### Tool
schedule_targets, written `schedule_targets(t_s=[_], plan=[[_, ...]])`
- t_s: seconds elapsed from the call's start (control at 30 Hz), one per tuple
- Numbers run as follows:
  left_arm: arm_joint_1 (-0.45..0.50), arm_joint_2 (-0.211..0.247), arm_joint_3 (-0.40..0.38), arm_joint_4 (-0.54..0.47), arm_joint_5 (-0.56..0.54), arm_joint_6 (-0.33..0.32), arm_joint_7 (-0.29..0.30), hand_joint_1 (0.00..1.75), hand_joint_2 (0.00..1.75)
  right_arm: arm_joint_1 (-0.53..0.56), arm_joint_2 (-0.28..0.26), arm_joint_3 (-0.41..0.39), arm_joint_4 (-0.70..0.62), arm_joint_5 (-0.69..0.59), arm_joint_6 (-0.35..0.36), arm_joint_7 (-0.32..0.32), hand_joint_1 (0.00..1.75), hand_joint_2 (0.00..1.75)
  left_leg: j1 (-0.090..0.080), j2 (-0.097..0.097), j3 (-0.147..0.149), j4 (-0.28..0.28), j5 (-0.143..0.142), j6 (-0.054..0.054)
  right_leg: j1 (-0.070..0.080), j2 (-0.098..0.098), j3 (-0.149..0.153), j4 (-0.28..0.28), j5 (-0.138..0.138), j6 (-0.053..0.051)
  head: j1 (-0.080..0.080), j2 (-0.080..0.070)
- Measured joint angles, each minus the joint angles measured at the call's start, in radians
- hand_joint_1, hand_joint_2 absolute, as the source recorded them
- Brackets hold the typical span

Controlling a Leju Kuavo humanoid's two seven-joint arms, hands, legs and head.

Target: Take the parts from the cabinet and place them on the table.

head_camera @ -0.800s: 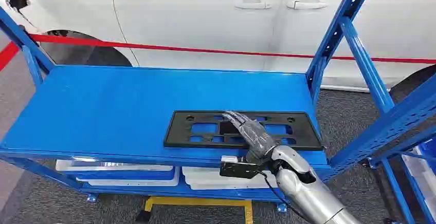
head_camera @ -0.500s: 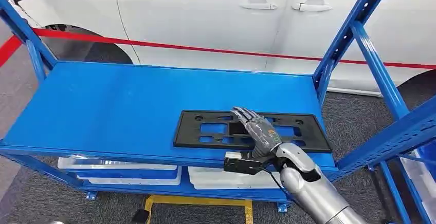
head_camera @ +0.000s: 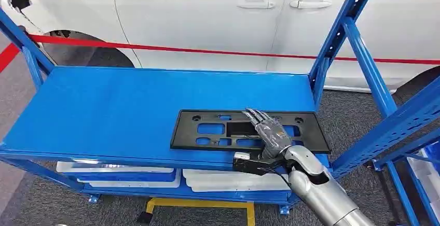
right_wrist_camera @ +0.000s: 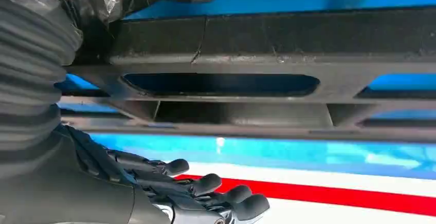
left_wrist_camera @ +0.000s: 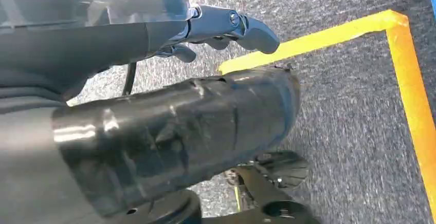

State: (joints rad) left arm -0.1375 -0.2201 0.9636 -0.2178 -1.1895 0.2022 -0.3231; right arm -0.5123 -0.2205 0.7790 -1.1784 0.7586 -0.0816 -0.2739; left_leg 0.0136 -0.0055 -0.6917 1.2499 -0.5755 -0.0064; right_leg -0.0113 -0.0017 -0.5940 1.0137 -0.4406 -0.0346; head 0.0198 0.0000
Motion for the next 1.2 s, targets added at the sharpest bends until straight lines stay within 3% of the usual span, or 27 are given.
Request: schedule_targets(t_s=[0.03,0.07,0.1,0.13,0.17,0.2,0.23,0.3,0.4,0.43,0.5,0.53,0.57,0.6,0.7,0.73,0.83,0.87,0.9,0.93,1.0,1.03,1.07,1.1,1.13,1.2], plan=[[0.002,0.0,0.0,0.0,0.003,0.0,0.0,0.0,0.0,0.002,0.0,0.0,0.002,0.005,0.0,0.0,0.4,1.75,0.0,0.0,-0.032,0.064,-0.018,-0.002,0.001,0.0,0.0,0.001,-0.001,-0.001,0.0,0.0],[0.004,0.0,0.0,0.0,0.004,0.0,0.0,0.0,0.0,0.005,0.0,0.0,0.004,0.006,-0.001,0.001,0.4,1.75,0.0,0.0,-0.041,0.081,-0.01,-0.002,0.001,0.0,0.0,0.002,-0.001,-0.001,0.0,0.0],[0.005,0.0,0.0,0.0,0.005,0.0,0.0,0.0,0.0,0.005,0.0,0.0,0.006,0.008,-0.002,0.002,0.4,1.75,0.0,0.0,-0.027,0.048,0.021,-0.002,0.001,0.001,0.001,0.004,-0.002,-0.001,0.0,0.0],[0.005,0.0,0.0,0.0,0.006,0.0,0.0,0.0,0.0,0.005,0.0,-0.001,0.007,0.011,-0.002,0.002,0.4,1.75,0.0,0.0,0.005,-0.02,0.062,0.0,0.0,0.002,0.001,0.007,-0.003,0.001,0.0,0.0],[0.004,0.0,0.0,0.0,0.006,0.001,0.0,0.0,0.0,0.005,0.0,-0.003,0.007,0.012,-0.003,0.003,0.66,1.75,0.0,0.001,0.051,-0.117,0.109,0.003,0.0,0.003,0.001,0.011,-0.006,0.004,0.0,0.0],[0.004,0.0,0.0,0.0,0.006,0.001,0.0,0.0,0.0,0.005,0.0,-0.004,0.007,0.015,-0.005,0.004,1.03,1.75,0.0,0.001,0.091,-0.198,0.136,0.006,0.0,0.004,0.001,0.016,-0.01,0.009,0.0,0.0],[0.001,0.0,0.0,0.0,0.006,0.001,0.0,0.0,0.0,0.005,0.0,-0.008,0.008,0.016,-0.006,0.005,1.38,1.75,-0.005,0.001,0.103,-0.22,0.12,0.011,0.009,0.004,-0.004,0.023,-0.014,0.016,0.0,0.0],[0.003,0.0,0.0,0.0,0.007,0.002,0.0,0.0,0.0,0.005,-0.001,-0.01,0.009,0.018,-0.01,0.006,1.68,1.75,-0.004,-0.001,0.098,-0.22,0.124,0.02,0.008,0.005,-0.004,0.02,-0.012,0.025,0.0,0.0],[0.005,0.0,0.0,0.0,0.007,0.003,0.003,0.0,0.0,0.008,-0.002,-0.013,0.009,0.021,-0.02,0.014,1.71,1.75,0.001,0.001,0.104,-0.235,0.134,0.042,0.003,0.004,-0.005,0.027,-0.02,0.042,0.0,0.0],[0.003,0.0,0.0,0.0,0.006,0.003,0.003,0.0,0.0,0.008,-0.003,-0.018,0.01,0.024,-0.023,0.015,1.75,1.75,0.001,0.0,0.104,-0.236,0.136,0.047,0.002,0.004,-0.025,0.069,-0.052,0.048,0.002,0.0],[0.003,-0.001,0.0,0.0,0.006,0.003,0.003,0.0,0.0,0.011,-0.003,-0.022,0.01,0.032,-0.035,0.019,1.75,1.75,0.0,0.001,0.103,-0.235,0.136,0.05,-0.001,0.003,-0.092,0.213,-0.125,0.055,0.001,0.0],[0.004,-0.001,0.0,0.0,0.006,0.002,0.003,0.0,0.0,0.017,-0.003,-0.023,0.01,0.041,-0.044,0.019,1.75,1.75,-0.001,0.001,0.102,-0.234,0.135,0.051,-0.002,0.003,-0.13,0.29,-0.15,0.058,0.001,0.0],[0.006,-0.001,0.0,0.0,0.007,0.002,0.003,0.0,0.0,0.023,-0.003,-0.024,0.01,0.053,-0.061,0.019,1.75,1.75,-0.001,0.001,0.103,-0.234,0.134,0.051,-0.002,0.003,-0.147,0.322,-0.149,0.058,0.001,0.0],[0.008,-0.001,0.0,0.0,0.007,0.002,0.003,0.0,0.0,0.026,-0.003,-0.025,0.01,0.072,-0.078,0.02,1.75,1.75,-0.001,0.001,0.105,-0.233,0.133,0.051,-0.002,0.003,-0.14,0.303,-0.125,0.057,0.001,0.0],[0.007,-0.001,0.0,0.0,0.007,0.002,0.003,0.0,0.0,0.029,-0.003,-0.026,0.003,0.137,-0.125,0.036,1.75,1.75,-0.001,-0.003,0.113,-0.232,0.128,0.046,0.0,0.003,-0.02,0.057,0.002,0.041,0.001,0.0],[0.007,-0.002,0.0,0.0,0.007,0.001,0.003,0.0,0.0,0.028,-0.003,-0.026,-0.003,0.171,-0.147,0.046,1.75,1.75,-0.005,-0.003,0.113,-0.232,0.125,0.042,0.008,0.002,0.0,0.017,-0.014,0.033,0.001,0.0],[0.005,-0.003,-0.001,0.0,0.007,0.0,0.003,0.0,0.0,0.036,0.004,-0.023,-0.019,0.307,-0.22,0.096,1.75,1.75,-0.002,-0.003,0.115,-0.236,0.125,0.024,0.015,0.004,-0.003,0.015,-0.01,0.024,0.001,0.0],[0.005,-0.003,-0.001,0.0,0.007,-0.001,0.003,0.0,0.0,0.038,0.004,-0.022,-0.022,0.336,-0.233,0.105,1.75,1.75,-0.003,-0.003,0.117,-0.238,0.127,0.02,0.015,0.004,-0.001,0.01,-0.007,0.019,0.001,0.0],[0.005,-0.002,-0.001,0.0,0.007,-0.001,0.003,0.0,0.0,0.041,0.009,-0.022,-0.031,0.374,-0.25,0.117,1.75,1.75,-0.004,-0.003,0.113,-0.236,0.121,0.013,-0.002,0.003,0.008,-0.008,0.004,0.007,0.0,0.0],[0.006,-0.002,-0.001,0.0,0.007,0.0,0.003,0.0,0.0,0.044,0.011,-0.021,-0.036,0.419,-0.267,0.136,1.75,1.75,-0.003,-0.001,0.105,-0.21,0.1,0.01,0.001,0.002,0.011,-0.013,0.006,0.001,0.0,0.0],[0.005,-0.002,-0.001,0.0,0.007,0.0,0.003,0.0,0.0,0.047,0.024,-0.016,-0.048,0.48,-0.297,0.16,1.75,1.75,0.0,-0.001,0.038,-0.065,0.02,0.004,0.001,0.001,0.008,-0.012,0.005,-0.004,-0.001,0.0],[0.006,-0.002,-0.001,0.0,0.007,0.0,0.003,0.0,0.0,0.049,0.028,-0.013,-0.051,0.489,-0.304,0.162,1.75,1.75,0.0,-0.001,0.001,0.011,-0.01,0.0,0.002,0.002,0.008,-0.012,0.005,-0.004,-0.001,0.0],[0.006,-0.002,-0.002,0.0,0.007,0.0,0.004,0.0,0.0,0.051,0.03,-0.01,-0.053,0.491,-0.305,0.162,1.75,1.75,0.0,-0.001,-0.026,0.064,-0.021,-0.002,0.002,0.002,0.008,-0.011,0.005,-0.005,-0.001,0.0],[0.006,-0.002,-0.001,0.0,0.007,0.0,0.004,0.0,0.0,0.055,0.032,-0.007,-0.053,0.493,-0.306,0.163,1.75,1.75,0.0,-0.001,-0.033,0.07,-0.007,-0.003,0.003,0.002,0.008,-0.01,0.003,-0.004,-0.001,0.0],[0.006,-0.002,-0.002,0.0,0.007,0.0,0.005,0.0,0.0,0.06,0.034,-0.005,-0.054,0.496,-0.305,0.163,1.75,1.75,0.0,-0.001,-0.015,0.026,0.028,-0.003,0.002,0.002,0.01,-0.008,0.001,-0.002,-0.001,0.0],[0.006,-0.002,-0.002,0.0,0.007,0.0,0.005,0.0,0.0,0.062,0.036,-0.001,-0.059,0.498,-0.305,0.164,1.75,1.75,0.0,0.0,0.071,-0.156,0.124,0.003,0.002,0.002,0.013,-0.001,-0.006,0.003,-0.001,0.0]])
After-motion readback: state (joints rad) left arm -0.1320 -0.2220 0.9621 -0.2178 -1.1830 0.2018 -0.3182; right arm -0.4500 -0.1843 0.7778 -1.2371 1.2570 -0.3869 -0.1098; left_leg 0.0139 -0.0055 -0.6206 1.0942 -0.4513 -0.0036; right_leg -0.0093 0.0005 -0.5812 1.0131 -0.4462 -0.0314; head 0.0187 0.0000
